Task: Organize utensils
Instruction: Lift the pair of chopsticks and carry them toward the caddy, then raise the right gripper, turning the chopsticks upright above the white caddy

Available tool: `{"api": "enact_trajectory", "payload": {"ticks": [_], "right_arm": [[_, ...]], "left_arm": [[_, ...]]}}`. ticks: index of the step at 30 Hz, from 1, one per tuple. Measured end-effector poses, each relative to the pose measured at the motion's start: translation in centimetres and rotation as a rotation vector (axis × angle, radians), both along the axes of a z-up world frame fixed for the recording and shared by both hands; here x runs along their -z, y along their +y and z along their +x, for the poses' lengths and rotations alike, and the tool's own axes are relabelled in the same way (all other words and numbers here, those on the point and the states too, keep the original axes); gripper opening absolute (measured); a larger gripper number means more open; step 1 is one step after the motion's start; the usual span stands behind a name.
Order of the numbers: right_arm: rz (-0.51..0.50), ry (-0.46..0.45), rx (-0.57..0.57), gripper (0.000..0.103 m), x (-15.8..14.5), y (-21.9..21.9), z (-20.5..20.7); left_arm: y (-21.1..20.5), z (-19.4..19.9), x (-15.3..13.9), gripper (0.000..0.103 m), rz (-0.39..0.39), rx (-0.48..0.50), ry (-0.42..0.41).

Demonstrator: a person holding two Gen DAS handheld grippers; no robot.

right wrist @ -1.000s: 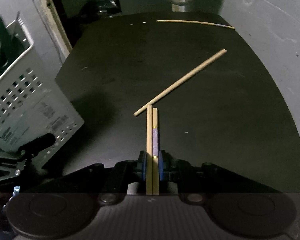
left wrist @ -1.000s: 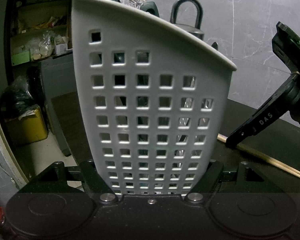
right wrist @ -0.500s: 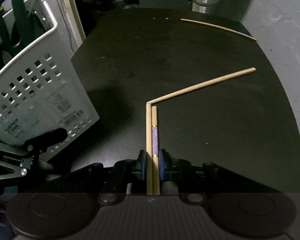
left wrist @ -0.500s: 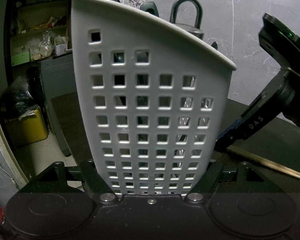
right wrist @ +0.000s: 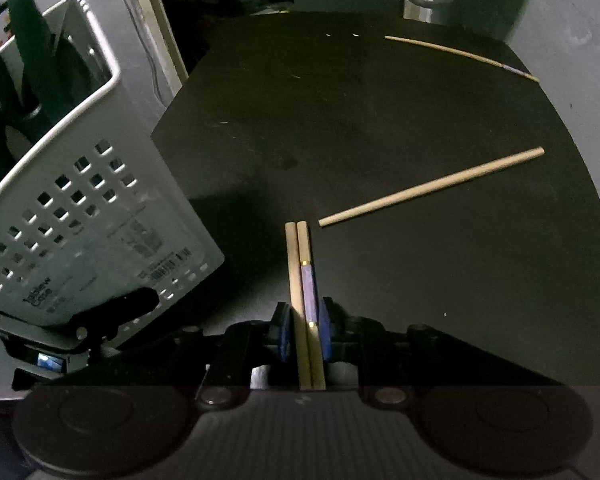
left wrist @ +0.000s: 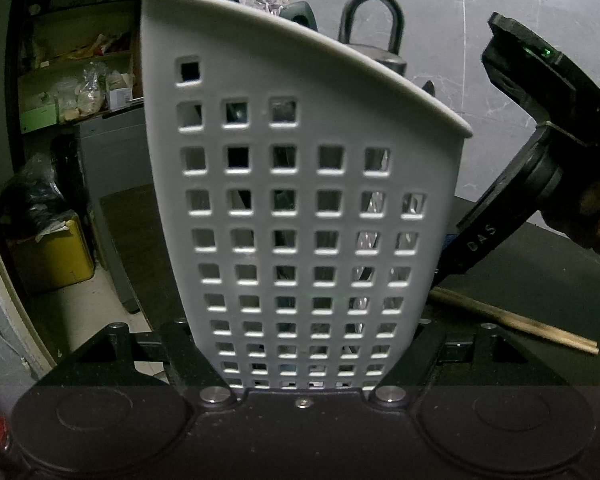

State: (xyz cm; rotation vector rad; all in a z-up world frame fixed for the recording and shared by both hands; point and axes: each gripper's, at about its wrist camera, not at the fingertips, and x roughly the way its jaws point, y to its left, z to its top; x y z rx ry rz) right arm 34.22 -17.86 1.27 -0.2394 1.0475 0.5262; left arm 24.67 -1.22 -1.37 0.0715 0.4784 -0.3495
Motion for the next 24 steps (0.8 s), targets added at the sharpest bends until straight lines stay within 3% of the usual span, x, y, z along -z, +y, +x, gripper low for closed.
{"api": "enact_trajectory", "payload": {"ticks": [5, 11, 17, 24], "right_arm": [[0.012, -0.032, 0.016, 0.012, 0.0, 0.3, -0.2], [0.205, -0.076, 0.11, 0.013, -0.3, -3.0, -0.4], [0.417, -0.252, 0.134, 0.013, -1.3, -5.6, -3.6], [0.59, -0.456, 0.155, 0.014, -1.8, -7.9, -6.6]], "left_arm": [[0.2, 0.0, 0.0, 0.076, -0.003, 0.005, -0.001], [0.3, 0.1, 0.2, 0.076, -0.009, 0.004, -0.004], [0.3, 0.0, 0.4, 0.076, -0.005, 0.004, -0.004], [0.0, 0.1, 0.5, 0.076, 0.008, 0.002, -0.005]]}}
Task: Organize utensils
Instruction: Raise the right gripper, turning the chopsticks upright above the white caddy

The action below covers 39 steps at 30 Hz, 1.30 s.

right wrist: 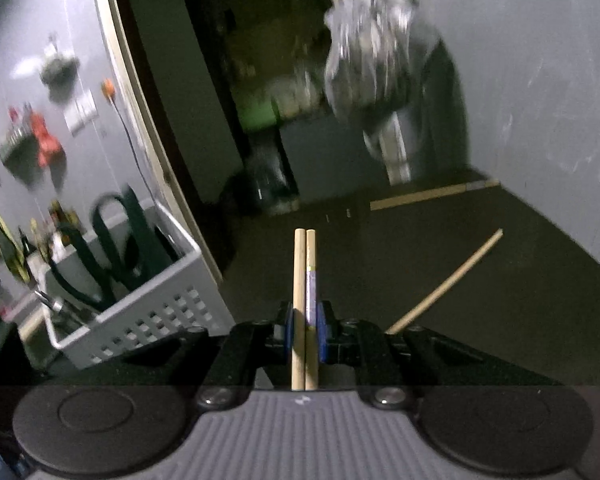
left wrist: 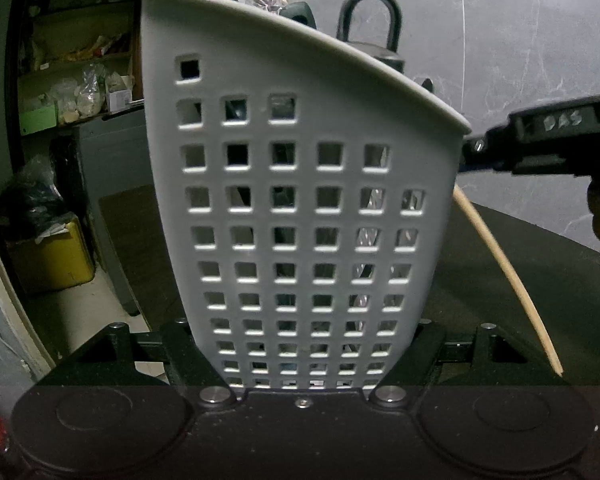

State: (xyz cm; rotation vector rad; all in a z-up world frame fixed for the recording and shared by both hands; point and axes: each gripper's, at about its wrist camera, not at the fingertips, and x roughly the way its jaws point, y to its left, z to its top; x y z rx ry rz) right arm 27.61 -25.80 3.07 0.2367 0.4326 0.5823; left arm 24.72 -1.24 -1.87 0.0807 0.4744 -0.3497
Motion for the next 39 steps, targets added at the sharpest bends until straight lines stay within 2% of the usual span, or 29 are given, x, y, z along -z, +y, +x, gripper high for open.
{"api": "enact_trajectory", "payload": {"ticks": [7, 14, 24, 39], "right_arm": [[0.094, -0.147, -0.017, 0.014, -1.0, -0.6, -0.8], [0.147, -0.246, -0.016, 0.014, -2.2, -0.3, -2.6], [0.126, -0.406, -0.03, 0.014, -8.0, 0.3, -3.3], [0.104, -0.53, -0.16, 0.014, -15.5, 3.2, -3.5]], "left_arm": [[-0.3, 0.0, 0.0, 0.076, 0.004, -0.004, -0.001], [-0.4, 0.0, 0.0, 0.076, 0.008, -0.002, -0.001], [-0.4, 0.0, 0.0, 0.076, 0.006, -0.002, -0.001], [-0.4, 0.0, 0.0, 0.076, 0.004, -0.001, -0.001]]}}
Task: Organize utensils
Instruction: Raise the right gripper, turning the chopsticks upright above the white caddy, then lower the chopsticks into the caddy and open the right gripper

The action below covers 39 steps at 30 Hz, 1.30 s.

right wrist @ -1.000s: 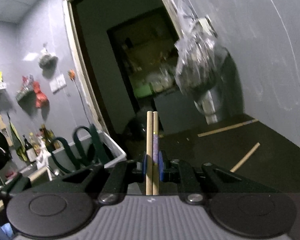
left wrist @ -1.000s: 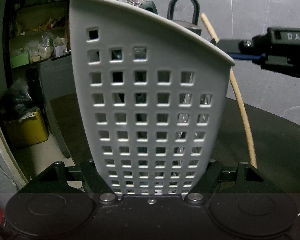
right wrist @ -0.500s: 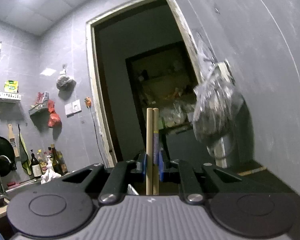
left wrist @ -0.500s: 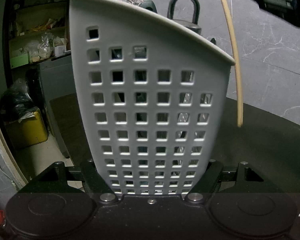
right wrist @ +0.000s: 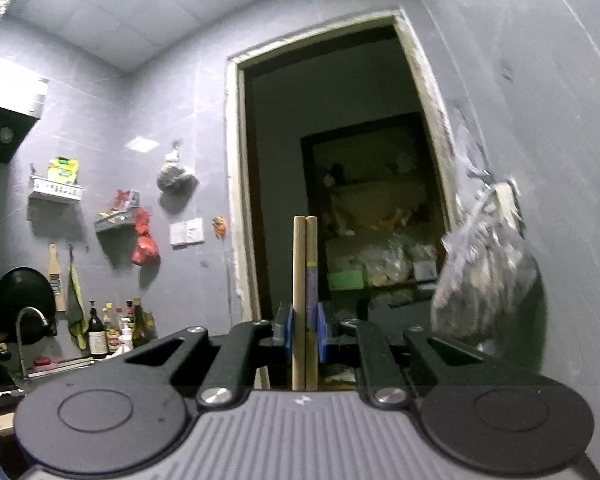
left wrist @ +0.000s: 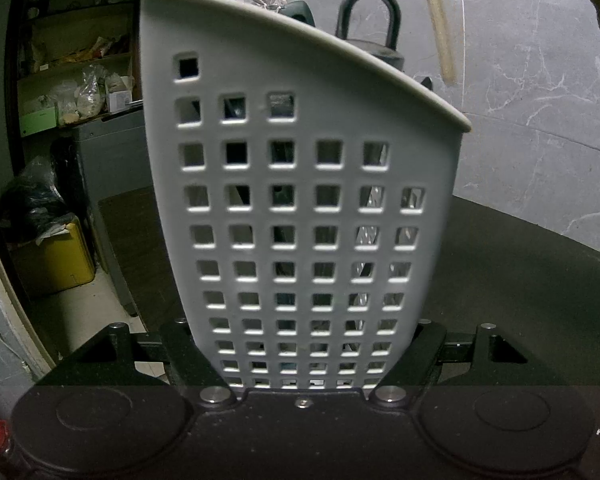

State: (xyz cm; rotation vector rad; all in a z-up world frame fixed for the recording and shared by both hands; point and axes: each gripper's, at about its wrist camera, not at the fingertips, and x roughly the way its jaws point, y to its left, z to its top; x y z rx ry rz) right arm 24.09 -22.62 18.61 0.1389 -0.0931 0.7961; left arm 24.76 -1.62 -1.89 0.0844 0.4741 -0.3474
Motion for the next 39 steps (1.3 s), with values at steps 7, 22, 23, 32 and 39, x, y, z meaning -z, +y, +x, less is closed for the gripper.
{"api": "enact_trajectory", "payload": {"ticks": [7, 22, 23, 32, 39], "right_arm": [[0.0, -0.044, -0.086, 0.014, -1.3, 2.8, 0.3], [-0.041, 0.104, -0.101, 0.014, 4.7, 4.5, 2.5], [-0.044, 0.119, -0.1, 0.014, 5.2, 4.4, 2.6], [-0.091, 0.191, -0.094, 0.015, 8.0, 4.2, 2.5], [-0.155, 0.221, -0.114, 0.02, 8.8, 4.0, 2.1]], "left_arm": [[0.0, 0.0, 0.0, 0.076, -0.002, 0.001, 0.0], [-0.1, 0.0, 0.1, 0.076, -0.002, 0.001, -0.001], [-0.1, 0.0, 0.1, 0.076, -0.002, 0.001, -0.002], [-0.1, 0.0, 0.2, 0.076, 0.0, 0.0, -0.002], [-0.1, -0.1, 0.2, 0.076, 0.0, 0.001, -0.002]]}}
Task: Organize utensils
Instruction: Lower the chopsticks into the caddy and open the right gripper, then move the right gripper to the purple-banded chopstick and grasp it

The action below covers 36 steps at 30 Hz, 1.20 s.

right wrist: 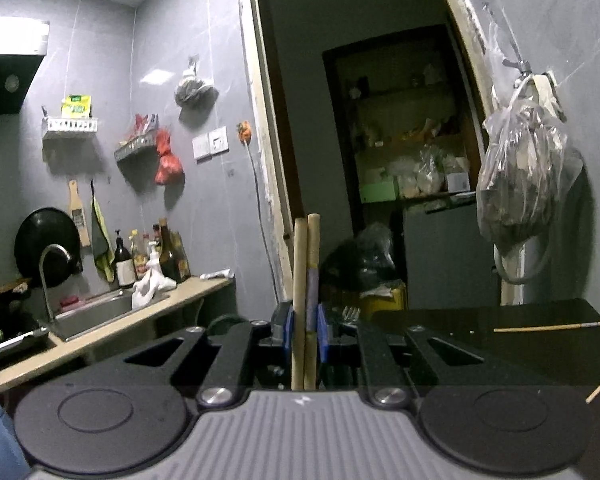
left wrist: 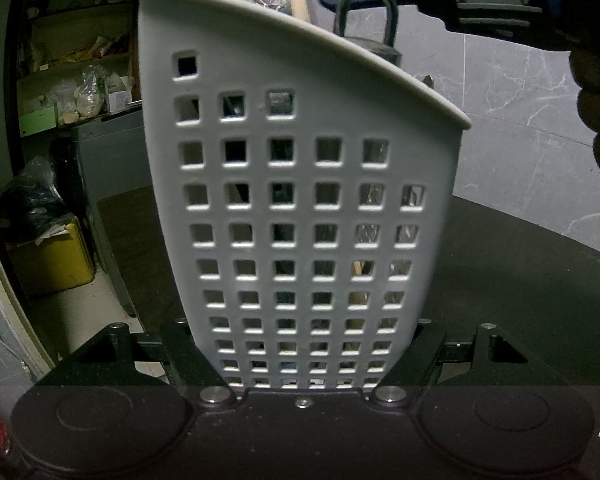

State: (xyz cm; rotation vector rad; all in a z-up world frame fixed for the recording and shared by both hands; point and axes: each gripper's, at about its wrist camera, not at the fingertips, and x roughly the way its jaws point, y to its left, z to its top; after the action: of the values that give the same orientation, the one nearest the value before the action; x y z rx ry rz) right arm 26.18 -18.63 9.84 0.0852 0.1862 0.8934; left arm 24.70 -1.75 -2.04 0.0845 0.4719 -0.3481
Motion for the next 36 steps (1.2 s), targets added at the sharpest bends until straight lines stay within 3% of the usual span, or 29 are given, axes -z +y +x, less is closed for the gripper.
{"api": "enact_trajectory", "payload": {"ticks": [2, 5, 7, 8, 11, 15, 18, 22, 31, 36], "right_arm": [[0.003, 0.0, -0.009, 0.03, -0.2, -0.3, -0.2], [0.0, -0.002, -0.014, 0.035, -0.4, -0.7, -0.3], [0.006, -0.007, -0.015, 0.05, -0.5, -1.1, -0.4], [0.01, -0.016, -0.009, 0.053, -0.7, -1.4, -0.5], [0.031, -0.041, 0.033, 0.065, -1.3, -2.5, -0.4], [0.055, -0.041, 0.123, 0.093, -2.0, -4.3, 0.6], [0.059, -0.009, 0.199, 0.102, -2.0, -5.5, 2.0], [0.033, 0.108, 0.316, 0.103, -1.7, -6.5, 6.1], [-0.017, 0.465, 0.502, 0.103, 0.6, -7.9, 21.5], [-0.134, 0.614, 0.589, 0.103, 3.1, -5.9, 30.6]], "left_arm": [[0.0, -0.1, 0.0, 0.076, 0.001, 0.0, -0.001], [0.0, -0.1, 0.0, 0.076, 0.001, 0.0, -0.001], [-0.1, -0.1, 0.0, 0.076, 0.001, 0.0, -0.001], [0.0, -0.1, 0.0, 0.076, 0.001, 0.001, -0.001], [0.0, -0.1, 0.0, 0.076, 0.001, 0.001, -0.001], [0.0, -0.2, 0.1, 0.076, 0.002, 0.002, 0.003], [0.1, -0.2, 0.0, 0.075, 0.003, 0.002, 0.004], [0.1, -0.3, 0.0, 0.075, 0.007, 0.003, 0.006], [0.2, -0.1, 0.0, 0.075, 0.015, 0.011, 0.004], [0.6, 0.1, 0.3, 0.075, 0.004, 0.023, -0.002]]}}
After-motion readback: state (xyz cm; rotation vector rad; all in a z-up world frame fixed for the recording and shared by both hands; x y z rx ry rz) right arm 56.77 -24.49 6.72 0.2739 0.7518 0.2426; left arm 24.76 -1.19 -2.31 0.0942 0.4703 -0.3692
